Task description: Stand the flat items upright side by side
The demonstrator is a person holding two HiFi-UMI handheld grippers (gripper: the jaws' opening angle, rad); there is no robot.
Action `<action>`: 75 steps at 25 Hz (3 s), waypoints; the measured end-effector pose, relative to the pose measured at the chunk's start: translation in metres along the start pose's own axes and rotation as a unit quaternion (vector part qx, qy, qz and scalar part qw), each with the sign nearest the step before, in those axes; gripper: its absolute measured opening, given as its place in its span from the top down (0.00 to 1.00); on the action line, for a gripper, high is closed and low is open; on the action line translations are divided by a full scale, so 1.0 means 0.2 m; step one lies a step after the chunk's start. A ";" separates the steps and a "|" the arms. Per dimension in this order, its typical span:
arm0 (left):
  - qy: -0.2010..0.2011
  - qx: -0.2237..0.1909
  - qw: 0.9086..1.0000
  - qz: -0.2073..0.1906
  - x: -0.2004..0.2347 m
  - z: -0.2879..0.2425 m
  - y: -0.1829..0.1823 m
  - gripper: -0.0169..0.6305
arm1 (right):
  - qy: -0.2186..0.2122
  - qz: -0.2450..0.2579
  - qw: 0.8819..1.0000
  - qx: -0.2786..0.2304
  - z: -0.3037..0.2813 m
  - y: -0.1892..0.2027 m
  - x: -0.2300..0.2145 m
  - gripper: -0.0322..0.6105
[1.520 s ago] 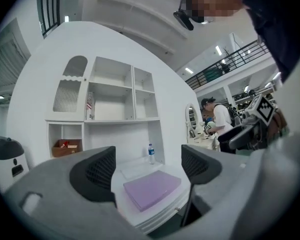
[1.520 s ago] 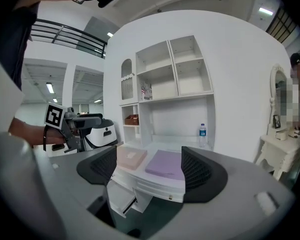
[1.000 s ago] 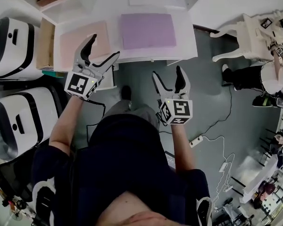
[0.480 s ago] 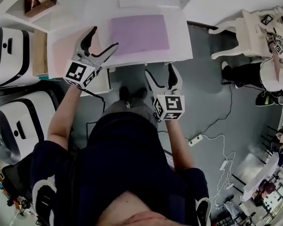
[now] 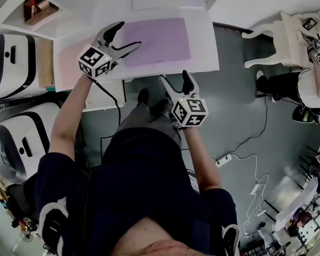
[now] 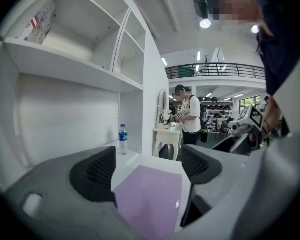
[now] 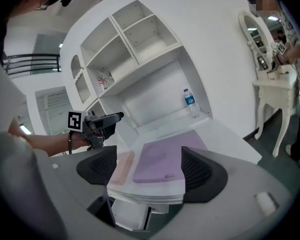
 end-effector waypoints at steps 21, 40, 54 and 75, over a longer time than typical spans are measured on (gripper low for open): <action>0.246 0.178 0.949 0.090 0.64 -0.70 0.38 0.19 | 0.078 -0.230 0.970 0.001 -0.41 0.24 -0.20 0.27; 0.341 0.363 0.858 0.126 0.84 -1.12 0.71 0.19 | 0.092 -0.387 0.917 -0.031 -0.59 0.45 -0.36 0.25; 0.389 0.446 0.789 0.165 0.81 -1.32 0.90 0.21 | 0.107 -0.427 0.896 -0.051 -0.64 0.56 -0.44 0.26; 0.416 0.497 0.745 0.160 0.80 -1.40 0.94 0.27 | 0.084 -0.490 0.864 -0.081 -0.74 0.63 -0.51 0.27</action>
Point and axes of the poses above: the fingertips, and each gripper's own axes: z backward along the fingers, x to its left, y out of its underside, the point moved 10 cm from there along z, backward along the fingers, and after that the axes turned 6 degrees about -x, right-handed, at the moved point
